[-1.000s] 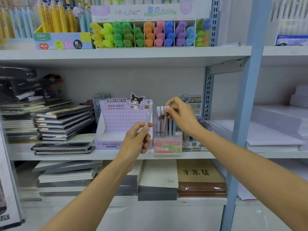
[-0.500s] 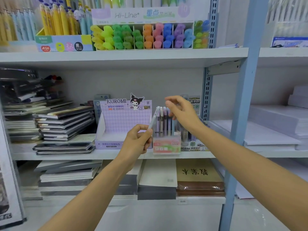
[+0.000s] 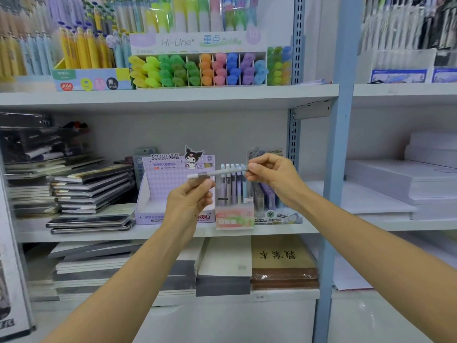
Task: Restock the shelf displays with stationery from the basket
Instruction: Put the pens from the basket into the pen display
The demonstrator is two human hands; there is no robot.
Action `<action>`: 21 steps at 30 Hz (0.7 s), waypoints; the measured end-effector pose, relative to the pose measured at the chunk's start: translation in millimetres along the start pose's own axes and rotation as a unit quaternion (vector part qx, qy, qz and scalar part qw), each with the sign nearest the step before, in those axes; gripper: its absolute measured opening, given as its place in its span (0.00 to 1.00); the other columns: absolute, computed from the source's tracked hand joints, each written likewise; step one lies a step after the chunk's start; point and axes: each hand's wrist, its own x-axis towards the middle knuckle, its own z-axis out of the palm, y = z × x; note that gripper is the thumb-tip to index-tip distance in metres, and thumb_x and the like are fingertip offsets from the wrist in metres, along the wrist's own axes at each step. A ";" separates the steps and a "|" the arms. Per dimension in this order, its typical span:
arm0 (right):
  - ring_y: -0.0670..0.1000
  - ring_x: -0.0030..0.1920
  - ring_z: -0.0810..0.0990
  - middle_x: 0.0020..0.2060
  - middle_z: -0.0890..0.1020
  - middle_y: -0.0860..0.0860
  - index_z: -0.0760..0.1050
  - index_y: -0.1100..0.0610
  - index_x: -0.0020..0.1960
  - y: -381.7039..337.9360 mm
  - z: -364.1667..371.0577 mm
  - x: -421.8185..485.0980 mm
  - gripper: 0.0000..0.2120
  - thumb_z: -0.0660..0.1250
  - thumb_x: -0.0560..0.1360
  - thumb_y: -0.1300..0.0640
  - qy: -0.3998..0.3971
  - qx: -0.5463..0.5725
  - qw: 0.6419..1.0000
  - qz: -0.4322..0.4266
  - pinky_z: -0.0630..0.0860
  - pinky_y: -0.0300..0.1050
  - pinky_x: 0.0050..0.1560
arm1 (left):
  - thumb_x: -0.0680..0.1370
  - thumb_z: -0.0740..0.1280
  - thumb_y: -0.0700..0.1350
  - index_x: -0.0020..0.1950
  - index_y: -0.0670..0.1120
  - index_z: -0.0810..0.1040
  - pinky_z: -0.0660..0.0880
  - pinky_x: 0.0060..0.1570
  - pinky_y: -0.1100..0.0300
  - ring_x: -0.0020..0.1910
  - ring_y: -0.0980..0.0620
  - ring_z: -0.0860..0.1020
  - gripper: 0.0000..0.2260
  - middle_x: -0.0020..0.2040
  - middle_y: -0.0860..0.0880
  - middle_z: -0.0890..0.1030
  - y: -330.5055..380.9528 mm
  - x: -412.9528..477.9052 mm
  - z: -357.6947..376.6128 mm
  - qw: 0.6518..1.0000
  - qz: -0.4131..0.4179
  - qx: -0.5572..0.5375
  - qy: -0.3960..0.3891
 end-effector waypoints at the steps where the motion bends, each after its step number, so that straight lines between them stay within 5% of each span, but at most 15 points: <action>1: 0.53 0.41 0.84 0.39 0.85 0.56 0.79 0.64 0.48 1.0 -0.1 -3.3 0.04 0.69 0.73 0.68 -0.011 -0.002 1.000 0.012 0.81 0.38 0.43 | 0.74 0.70 0.38 0.50 0.40 0.82 0.77 0.36 0.67 0.32 0.56 0.79 0.05 0.40 0.47 0.84 0.1 -0.8 3.2 1.000 0.010 -0.011 0.007; 7: 0.50 0.43 0.84 0.41 0.85 0.54 0.81 0.59 0.47 6.7 0.0 -17.1 0.04 0.71 0.74 0.59 -0.134 -0.150 0.978 0.063 0.79 0.39 0.45 | 0.76 0.69 0.42 0.54 0.39 0.81 0.80 0.48 0.61 0.47 0.49 0.83 0.09 0.48 0.44 0.85 0.6 -3.6 14.7 0.996 0.090 0.023 0.003; 13: 0.48 0.51 0.81 0.51 0.82 0.52 0.77 0.52 0.63 -6.3 18.4 -7.4 0.14 0.67 0.78 0.54 -0.074 -0.193 0.976 -0.065 0.79 0.39 0.47 | 0.77 0.70 0.40 0.55 0.44 0.82 0.81 0.50 0.55 0.48 0.48 0.84 0.08 0.47 0.46 0.86 -5.4 -7.0 23.6 0.969 0.142 0.190 -0.068; 18: 0.51 0.49 0.82 0.47 0.84 0.54 0.79 0.58 0.55 -8.8 26.6 0.9 0.08 0.66 0.78 0.58 -0.082 -0.209 0.971 -0.081 0.80 0.45 0.50 | 0.78 0.68 0.43 0.55 0.48 0.81 0.79 0.51 0.57 0.48 0.53 0.82 0.07 0.47 0.50 0.85 -8.8 -7.1 24.3 0.948 0.163 0.261 -0.075; 21: 0.49 0.46 0.83 0.45 0.84 0.54 0.74 0.59 0.54 -9.7 22.8 6.5 0.05 0.63 0.80 0.59 -0.008 -0.157 0.982 -0.102 0.80 0.40 0.45 | 0.79 0.66 0.48 0.61 0.52 0.76 0.72 0.56 0.60 0.57 0.57 0.76 0.10 0.57 0.55 0.80 -18.1 -7.2 13.0 0.886 0.211 0.409 -0.050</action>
